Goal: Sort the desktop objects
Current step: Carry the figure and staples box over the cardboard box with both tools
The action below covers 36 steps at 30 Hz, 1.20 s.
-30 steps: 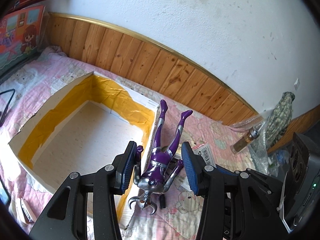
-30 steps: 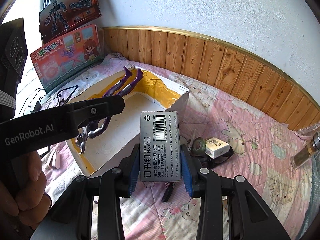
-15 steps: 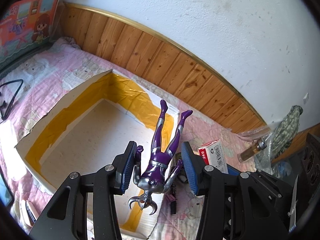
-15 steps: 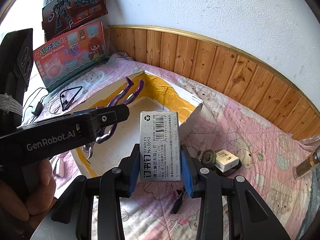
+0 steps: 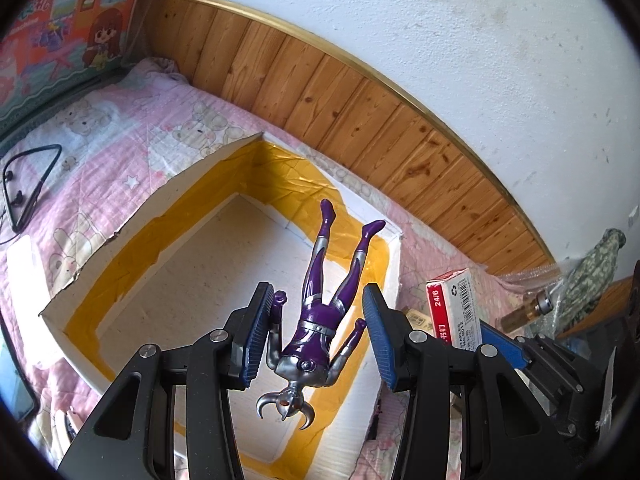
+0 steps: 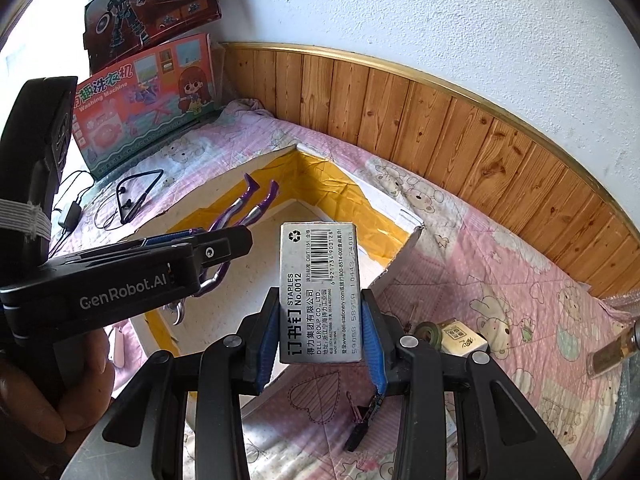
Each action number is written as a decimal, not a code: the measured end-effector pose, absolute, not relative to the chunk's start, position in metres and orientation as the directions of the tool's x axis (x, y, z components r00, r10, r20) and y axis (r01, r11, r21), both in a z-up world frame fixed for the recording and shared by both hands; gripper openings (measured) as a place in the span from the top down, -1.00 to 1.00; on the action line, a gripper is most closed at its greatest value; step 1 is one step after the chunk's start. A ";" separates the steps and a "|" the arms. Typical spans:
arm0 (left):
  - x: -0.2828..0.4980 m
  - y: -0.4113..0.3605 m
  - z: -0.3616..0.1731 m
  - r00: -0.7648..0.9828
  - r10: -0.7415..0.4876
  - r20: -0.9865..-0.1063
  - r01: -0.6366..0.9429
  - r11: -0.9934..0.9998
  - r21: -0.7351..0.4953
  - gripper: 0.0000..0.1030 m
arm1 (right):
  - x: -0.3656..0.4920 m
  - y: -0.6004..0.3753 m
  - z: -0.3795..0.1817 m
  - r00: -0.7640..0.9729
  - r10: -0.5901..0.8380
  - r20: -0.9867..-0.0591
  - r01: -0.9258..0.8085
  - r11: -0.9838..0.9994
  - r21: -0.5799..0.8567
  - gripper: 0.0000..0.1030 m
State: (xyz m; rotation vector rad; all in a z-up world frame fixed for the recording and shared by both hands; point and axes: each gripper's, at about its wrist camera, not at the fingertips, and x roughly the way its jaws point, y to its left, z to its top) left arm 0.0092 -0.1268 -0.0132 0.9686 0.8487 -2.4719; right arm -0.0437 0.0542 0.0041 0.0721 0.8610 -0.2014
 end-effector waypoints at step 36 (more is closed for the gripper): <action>-0.039 -0.191 -0.044 -0.552 -0.112 -0.826 0.647 -0.682 -0.340 0.07 | 0.063 0.012 -0.056 0.448 0.028 -0.893 0.104 0.991 0.084 0.24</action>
